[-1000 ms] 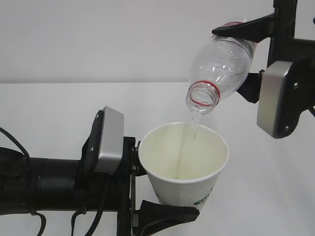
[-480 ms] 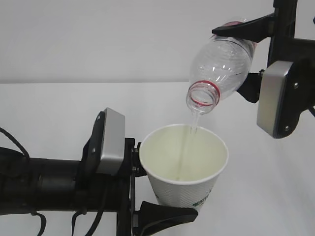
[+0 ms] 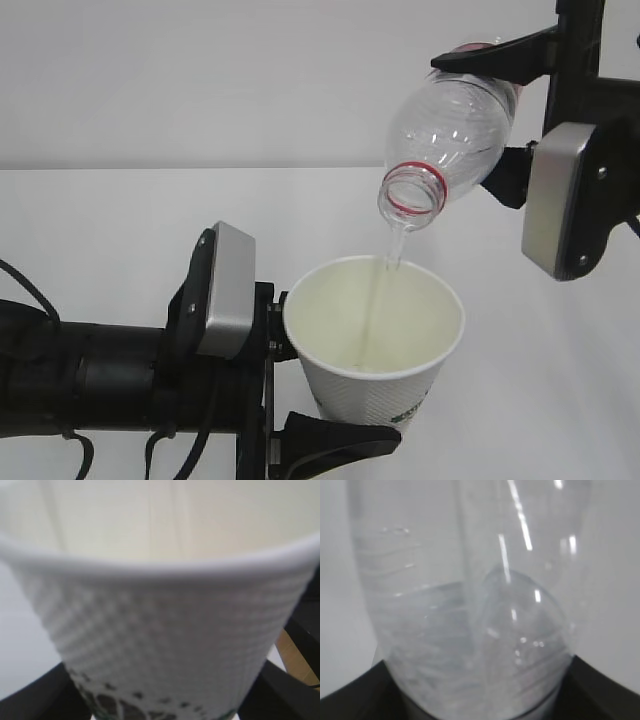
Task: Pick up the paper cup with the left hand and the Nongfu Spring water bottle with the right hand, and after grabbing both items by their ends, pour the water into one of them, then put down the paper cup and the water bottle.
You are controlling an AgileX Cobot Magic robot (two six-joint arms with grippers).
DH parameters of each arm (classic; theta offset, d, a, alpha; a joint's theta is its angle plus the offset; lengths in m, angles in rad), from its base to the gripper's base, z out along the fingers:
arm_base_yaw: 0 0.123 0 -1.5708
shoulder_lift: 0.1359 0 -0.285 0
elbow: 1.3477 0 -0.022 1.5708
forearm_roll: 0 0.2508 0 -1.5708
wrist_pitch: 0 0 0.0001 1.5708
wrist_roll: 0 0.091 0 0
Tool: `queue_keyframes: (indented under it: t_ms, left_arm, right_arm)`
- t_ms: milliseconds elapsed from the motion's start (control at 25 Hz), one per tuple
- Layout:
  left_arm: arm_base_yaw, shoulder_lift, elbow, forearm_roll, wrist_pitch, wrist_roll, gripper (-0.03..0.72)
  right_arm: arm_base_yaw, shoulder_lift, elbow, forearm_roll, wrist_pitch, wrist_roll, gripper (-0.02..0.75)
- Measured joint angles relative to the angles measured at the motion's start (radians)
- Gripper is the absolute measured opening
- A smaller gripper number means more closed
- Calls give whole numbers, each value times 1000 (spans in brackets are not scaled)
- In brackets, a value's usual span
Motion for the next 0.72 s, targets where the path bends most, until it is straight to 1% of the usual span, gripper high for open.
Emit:
queue_keyframes:
  t_ms: [720]
  left_arm:
    - [0, 0, 0, 0, 0, 0, 554]
  right_arm:
    - [0, 0, 0, 2, 0, -3, 512]
